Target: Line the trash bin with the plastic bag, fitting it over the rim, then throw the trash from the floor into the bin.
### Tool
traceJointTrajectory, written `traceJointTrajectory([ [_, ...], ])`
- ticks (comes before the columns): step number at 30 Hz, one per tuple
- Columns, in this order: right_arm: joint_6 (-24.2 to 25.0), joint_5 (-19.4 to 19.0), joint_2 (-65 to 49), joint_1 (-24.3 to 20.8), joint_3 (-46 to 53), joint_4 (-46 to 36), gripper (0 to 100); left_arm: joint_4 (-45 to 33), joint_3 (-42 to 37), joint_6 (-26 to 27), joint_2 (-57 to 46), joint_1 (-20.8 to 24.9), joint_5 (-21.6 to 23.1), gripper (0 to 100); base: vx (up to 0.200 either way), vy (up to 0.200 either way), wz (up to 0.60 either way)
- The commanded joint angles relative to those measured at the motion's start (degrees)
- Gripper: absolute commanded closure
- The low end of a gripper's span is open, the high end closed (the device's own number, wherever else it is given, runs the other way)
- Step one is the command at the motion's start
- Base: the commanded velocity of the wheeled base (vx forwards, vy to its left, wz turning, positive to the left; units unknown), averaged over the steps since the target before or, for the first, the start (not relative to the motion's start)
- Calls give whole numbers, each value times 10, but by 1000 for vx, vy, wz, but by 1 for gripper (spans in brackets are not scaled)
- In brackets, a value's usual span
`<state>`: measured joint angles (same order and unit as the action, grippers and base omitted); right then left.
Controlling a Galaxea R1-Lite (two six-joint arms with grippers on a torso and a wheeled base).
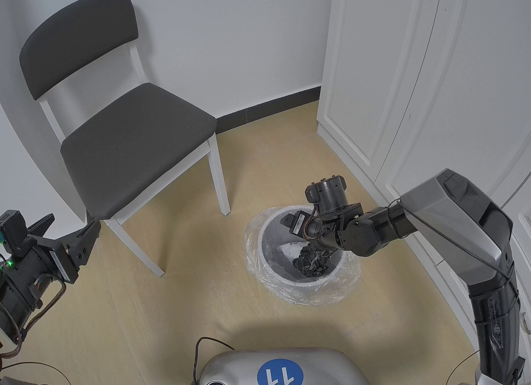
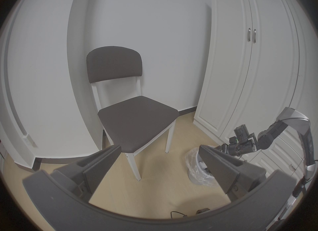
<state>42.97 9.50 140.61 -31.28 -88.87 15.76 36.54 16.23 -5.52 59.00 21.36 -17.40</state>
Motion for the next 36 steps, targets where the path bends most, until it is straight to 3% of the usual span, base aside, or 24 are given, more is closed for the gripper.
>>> traceJointTrajectory([
  [1, -7, -1, -41, 2, 16, 1, 0, 0, -1, 0, 0, 0, 0, 0, 0, 0, 0],
  [16, -54, 3, -40, 16, 26, -3, 0, 0, -1, 0, 1, 0, 0, 0, 0, 0, 0],
  [19, -92, 1, -45, 32, 48, -2, 0, -1, -1, 0, 1, 0, 0, 0, 0, 0, 0],
  [20, -143, -3, -51, 54, 69, 3, 0, -1, -1, 0, 1, 0, 0, 0, 0, 0, 0],
  [23, -181, -18, -41, 96, 68, 8, 0, -1, -1, 0, 1, 0, 0, 0, 0, 0, 0],
  [27, -189, -39, -17, 145, 48, 11, 0, -1, -1, -1, 1, 0, 0, 0, 0, 0, 0],
  [36, -200, -43, 60, 184, -7, 6, 0, -1, -1, -1, 1, 0, 9, 0, 0, 0, 0],
])
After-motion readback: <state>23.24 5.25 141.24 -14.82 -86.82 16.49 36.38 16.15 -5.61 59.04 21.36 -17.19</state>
